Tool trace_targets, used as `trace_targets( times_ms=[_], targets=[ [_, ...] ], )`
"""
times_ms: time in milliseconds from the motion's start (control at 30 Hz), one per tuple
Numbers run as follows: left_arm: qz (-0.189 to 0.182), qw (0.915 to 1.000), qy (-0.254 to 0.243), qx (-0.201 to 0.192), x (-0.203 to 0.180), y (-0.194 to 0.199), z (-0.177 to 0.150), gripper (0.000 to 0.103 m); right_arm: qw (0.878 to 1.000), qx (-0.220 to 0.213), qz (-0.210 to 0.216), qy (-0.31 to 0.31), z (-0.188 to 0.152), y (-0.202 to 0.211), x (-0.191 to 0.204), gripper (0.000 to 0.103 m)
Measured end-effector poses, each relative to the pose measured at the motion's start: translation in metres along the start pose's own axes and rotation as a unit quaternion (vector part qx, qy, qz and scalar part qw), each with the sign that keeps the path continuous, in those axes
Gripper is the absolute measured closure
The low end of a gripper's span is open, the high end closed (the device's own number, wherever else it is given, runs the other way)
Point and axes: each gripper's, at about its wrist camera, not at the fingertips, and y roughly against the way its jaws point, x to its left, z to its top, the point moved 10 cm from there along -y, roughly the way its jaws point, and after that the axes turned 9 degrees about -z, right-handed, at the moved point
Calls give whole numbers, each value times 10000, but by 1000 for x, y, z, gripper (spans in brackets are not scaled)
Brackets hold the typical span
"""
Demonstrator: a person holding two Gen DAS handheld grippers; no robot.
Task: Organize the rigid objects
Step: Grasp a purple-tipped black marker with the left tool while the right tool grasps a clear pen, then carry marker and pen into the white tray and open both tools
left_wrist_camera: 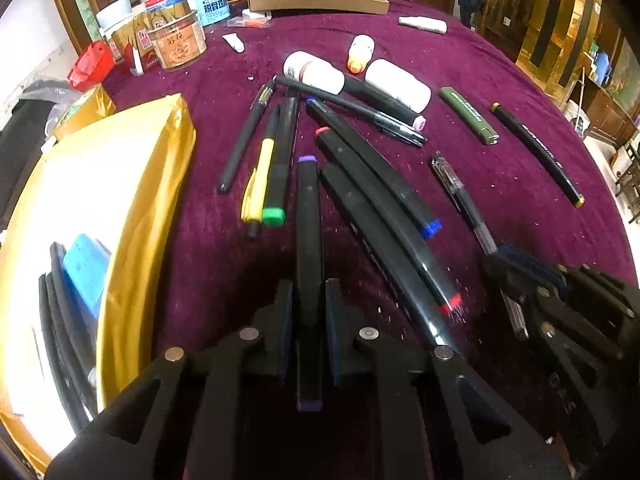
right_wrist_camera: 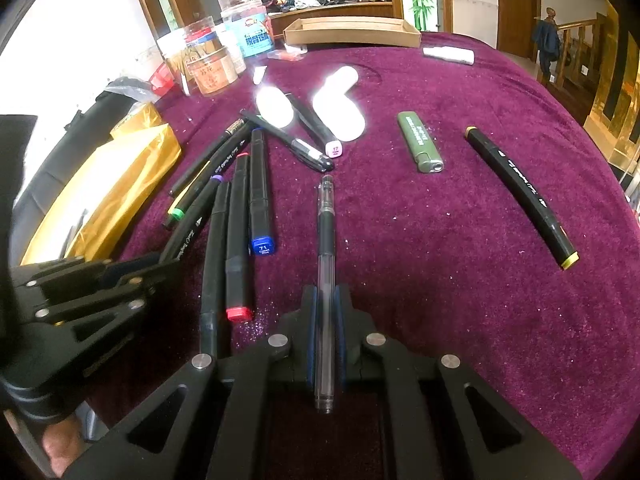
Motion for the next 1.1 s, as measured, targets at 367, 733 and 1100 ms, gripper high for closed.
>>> trace_targets(
  times_ms=[367,733,1100],
  targets=[
    [32,9998,-14,-184,2,1,2,91,10000,-19,-62,32,0,0,0,95],
    [-685,9957,442,-438,3,37,-5,91,9958,-250,655,-583,1,19,-3,96],
    [-789,9735,1756,-1233,111,131,-31,91,9831,-925,1577,-39,22,84,96,96]
  ],
)
